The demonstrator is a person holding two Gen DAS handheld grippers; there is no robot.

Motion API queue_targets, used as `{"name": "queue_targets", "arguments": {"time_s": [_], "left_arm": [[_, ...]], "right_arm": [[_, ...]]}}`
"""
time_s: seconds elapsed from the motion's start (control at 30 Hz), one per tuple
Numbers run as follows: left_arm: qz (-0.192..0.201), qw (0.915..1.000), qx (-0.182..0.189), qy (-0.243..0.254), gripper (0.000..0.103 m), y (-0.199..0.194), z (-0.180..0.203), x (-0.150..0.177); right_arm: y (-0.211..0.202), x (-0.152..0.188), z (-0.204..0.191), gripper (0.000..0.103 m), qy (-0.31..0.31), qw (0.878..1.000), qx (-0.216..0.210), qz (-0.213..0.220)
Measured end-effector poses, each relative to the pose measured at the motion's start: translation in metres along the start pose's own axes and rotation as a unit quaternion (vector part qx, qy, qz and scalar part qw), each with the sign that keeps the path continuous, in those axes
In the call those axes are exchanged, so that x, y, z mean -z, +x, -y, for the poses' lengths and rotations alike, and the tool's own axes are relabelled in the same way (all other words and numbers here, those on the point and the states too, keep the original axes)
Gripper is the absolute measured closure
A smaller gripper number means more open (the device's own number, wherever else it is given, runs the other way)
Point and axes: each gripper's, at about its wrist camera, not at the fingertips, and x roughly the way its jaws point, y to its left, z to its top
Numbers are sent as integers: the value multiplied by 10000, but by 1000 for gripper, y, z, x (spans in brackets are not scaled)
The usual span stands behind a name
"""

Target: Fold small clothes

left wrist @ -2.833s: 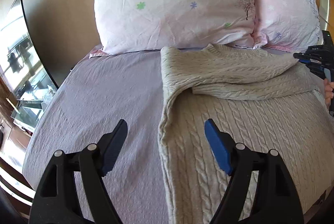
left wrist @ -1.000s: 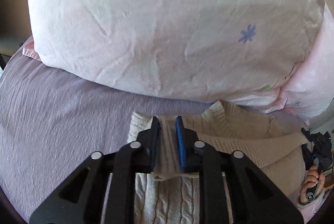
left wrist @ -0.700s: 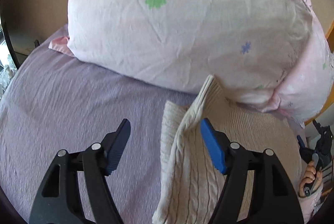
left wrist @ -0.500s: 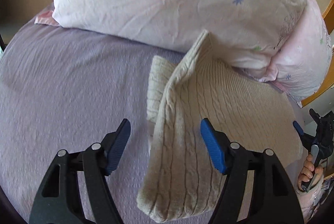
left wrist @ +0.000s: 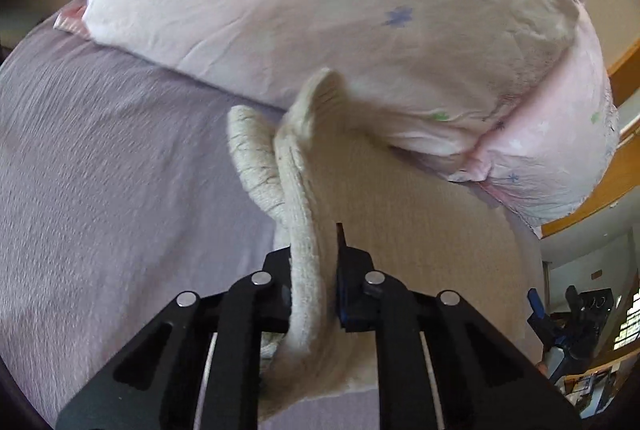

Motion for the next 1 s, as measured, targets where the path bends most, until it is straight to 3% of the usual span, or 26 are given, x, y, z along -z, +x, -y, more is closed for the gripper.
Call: {"name": "queue_targets", "arguments": {"time_s": [0.17,0.27,0.33,0.37,0.43,0.5,0.53,0.6,0.7,0.77,0.9,1.0], "left_arm": [[134,9957,655,637,91,4,130,0],[-41,9891,1197,852,90,40,212,16],[-424,9829,1541,916,88,82,254,35],[-692,9773,1792,888,88,98,266,43],[-1196,9579,2496,763,92,117,281,58],[-1000,9510,2740,1029,91,101,282,63],[-757,9530,2681,1194,88,88,278,62],[-354,9603,2425,1332,71,61,256,58],[192,9775,1328,1629,64,34,219,52],[404,9801,749,1793,61,30,200,55],[224,9803,504,1895,59,28,158,55],[152,9771,524,2058,54,25,149,63]], "right_arm": [[-50,6,12,12,63,9990,23,437],[-74,10,24,12,182,9974,105,694],[-85,12,33,12,315,9964,178,762],[-88,12,38,12,372,9961,262,756],[-93,12,42,12,385,9957,440,723],[-96,10,40,12,254,9957,565,691],[-96,8,36,12,139,9959,580,686],[-90,7,28,12,-55,9970,490,598],[-67,4,12,22,-386,9978,447,306],[-49,4,5,33,-469,9975,524,109],[-37,10,-21,33,-1126,9891,883,347],[-26,13,-33,32,-1471,9823,1147,166]]}}
